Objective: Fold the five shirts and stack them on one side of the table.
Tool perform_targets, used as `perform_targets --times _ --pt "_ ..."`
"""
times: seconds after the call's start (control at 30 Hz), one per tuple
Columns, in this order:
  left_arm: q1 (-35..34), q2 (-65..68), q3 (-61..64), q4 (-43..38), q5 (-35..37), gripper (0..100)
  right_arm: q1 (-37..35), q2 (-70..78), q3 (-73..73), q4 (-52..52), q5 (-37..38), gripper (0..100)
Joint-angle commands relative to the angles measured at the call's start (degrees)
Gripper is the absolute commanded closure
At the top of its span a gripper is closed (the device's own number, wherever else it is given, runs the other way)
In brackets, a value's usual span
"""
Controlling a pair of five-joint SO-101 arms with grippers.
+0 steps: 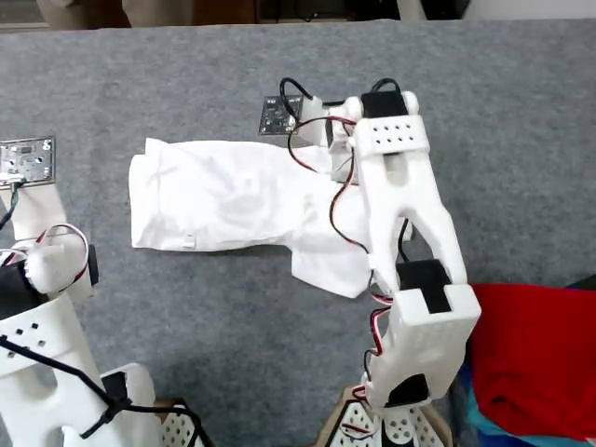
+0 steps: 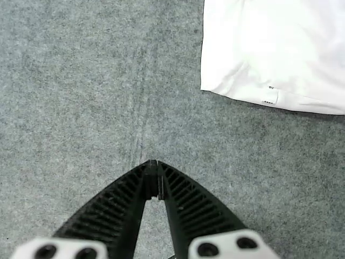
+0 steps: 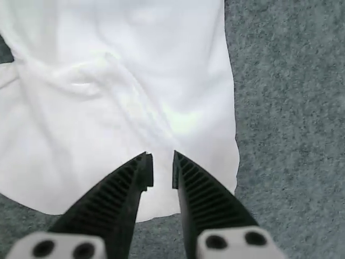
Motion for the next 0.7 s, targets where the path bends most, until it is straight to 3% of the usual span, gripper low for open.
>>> perform_targets --times 0.0,0.3,0.57,0.67 --pt "-0.1 -0.8 -0.2 0.2 -0.4 98 -1.9 -0.3 -6.1 5.3 0.5 91.0" --pt "0.0 -0.8 -0.2 0.2 -0.4 98 -4.6 -10.0 -1.8 21.2 2.1 91.0" --pt "0.0 -0.8 -0.1 0.1 -0.4 98 -5.8 -35.0 34.2 11.2 1.8 91.0" --pt "0.0 -0.8 -0.1 0.1 -0.4 98 -8.6 -43.5 49.3 6.1 -2.1 91.0"
